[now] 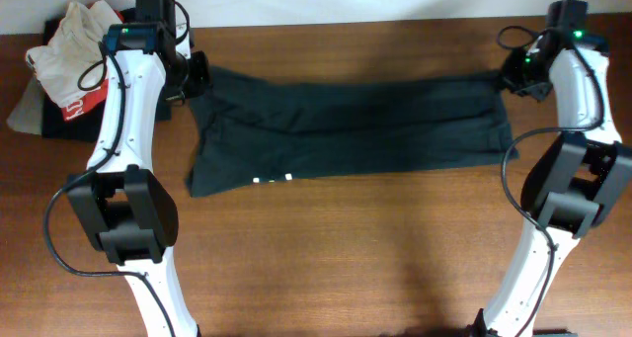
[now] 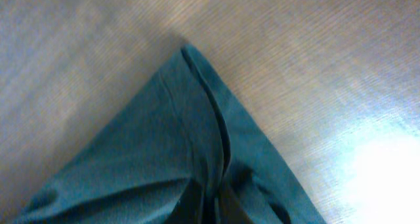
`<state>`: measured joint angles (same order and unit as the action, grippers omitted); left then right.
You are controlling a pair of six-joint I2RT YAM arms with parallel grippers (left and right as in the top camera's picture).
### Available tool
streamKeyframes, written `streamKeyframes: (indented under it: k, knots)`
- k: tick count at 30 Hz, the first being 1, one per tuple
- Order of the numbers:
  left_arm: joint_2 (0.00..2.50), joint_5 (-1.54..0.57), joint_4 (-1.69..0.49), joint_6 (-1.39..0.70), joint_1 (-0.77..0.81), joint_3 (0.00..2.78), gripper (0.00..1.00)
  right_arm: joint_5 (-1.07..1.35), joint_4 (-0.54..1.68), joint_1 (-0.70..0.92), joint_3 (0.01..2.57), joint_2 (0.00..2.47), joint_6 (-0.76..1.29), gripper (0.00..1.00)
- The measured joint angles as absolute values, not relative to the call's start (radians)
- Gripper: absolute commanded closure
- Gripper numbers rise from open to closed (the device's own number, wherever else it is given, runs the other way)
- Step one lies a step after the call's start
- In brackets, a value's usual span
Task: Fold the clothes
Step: 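Grasp the folded strip's left end with left gripper, right end with right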
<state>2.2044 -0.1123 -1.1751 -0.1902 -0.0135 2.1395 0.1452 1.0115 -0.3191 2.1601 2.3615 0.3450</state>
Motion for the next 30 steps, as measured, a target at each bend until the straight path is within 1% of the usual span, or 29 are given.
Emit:
streamKeyframes:
  k: [5, 10, 14, 24, 30]
  knots:
    - [2.204, -0.073, -1.224, -0.190, -0.014, 2.140, 0.99, 0.187, 1.211, -0.365, 2.267, 2.361, 0.339, 0.96]
    - [2.204, -0.062, -1.258, -0.190, -0.014, 2.132, 0.99, 0.191, 1.293, -0.366, 2.275, 2.361, 0.329, 0.96]
    - [2.204, -0.055, -1.259, -0.190, -0.014, 2.070, 0.99, 0.188, 1.362, -0.365, 2.275, 2.361, 0.311, 0.96]
    - [2.204, -0.051, -1.267, -0.190, -0.014, 1.911, 0.99, 0.146, 1.465, -0.365, 2.275, 2.361, 0.302, 0.96]
    - [2.204, -0.051, -1.268, -0.190, -0.015, 1.862, 0.99, 0.102, 1.456, -0.365, 2.204, 2.361, 0.302, 0.96]
